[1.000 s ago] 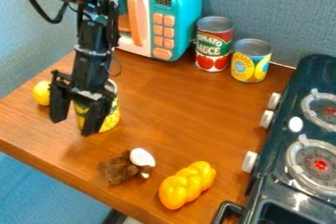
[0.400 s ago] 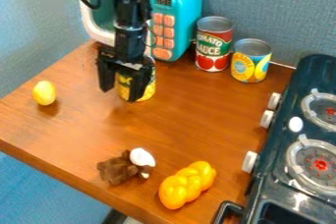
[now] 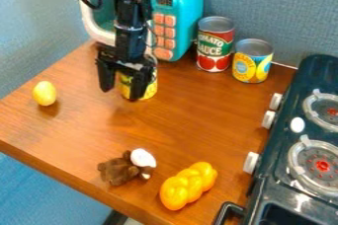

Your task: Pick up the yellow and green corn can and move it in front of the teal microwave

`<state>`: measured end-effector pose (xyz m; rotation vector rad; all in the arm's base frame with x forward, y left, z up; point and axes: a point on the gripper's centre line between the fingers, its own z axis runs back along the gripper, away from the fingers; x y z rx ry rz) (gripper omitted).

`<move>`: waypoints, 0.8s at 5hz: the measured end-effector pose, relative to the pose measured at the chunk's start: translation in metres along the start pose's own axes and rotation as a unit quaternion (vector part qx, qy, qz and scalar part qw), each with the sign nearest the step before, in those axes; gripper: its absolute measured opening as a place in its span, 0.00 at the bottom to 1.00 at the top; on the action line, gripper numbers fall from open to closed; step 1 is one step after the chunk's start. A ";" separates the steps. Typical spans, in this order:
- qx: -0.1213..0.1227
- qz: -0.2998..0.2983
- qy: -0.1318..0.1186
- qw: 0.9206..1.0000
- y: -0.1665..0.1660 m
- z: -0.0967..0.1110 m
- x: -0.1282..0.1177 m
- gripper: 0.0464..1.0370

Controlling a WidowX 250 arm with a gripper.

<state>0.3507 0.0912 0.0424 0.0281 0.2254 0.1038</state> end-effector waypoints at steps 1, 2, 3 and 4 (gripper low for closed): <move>0.002 -0.006 -0.014 1.000 -0.002 0.024 -0.023 0.97; 0.004 -0.019 -0.037 0.999 -0.004 0.037 -0.053 0.97; -0.017 -0.042 -0.068 0.997 -0.016 0.038 -0.080 0.97; -0.027 -0.082 -0.088 0.992 -0.033 0.036 -0.088 0.97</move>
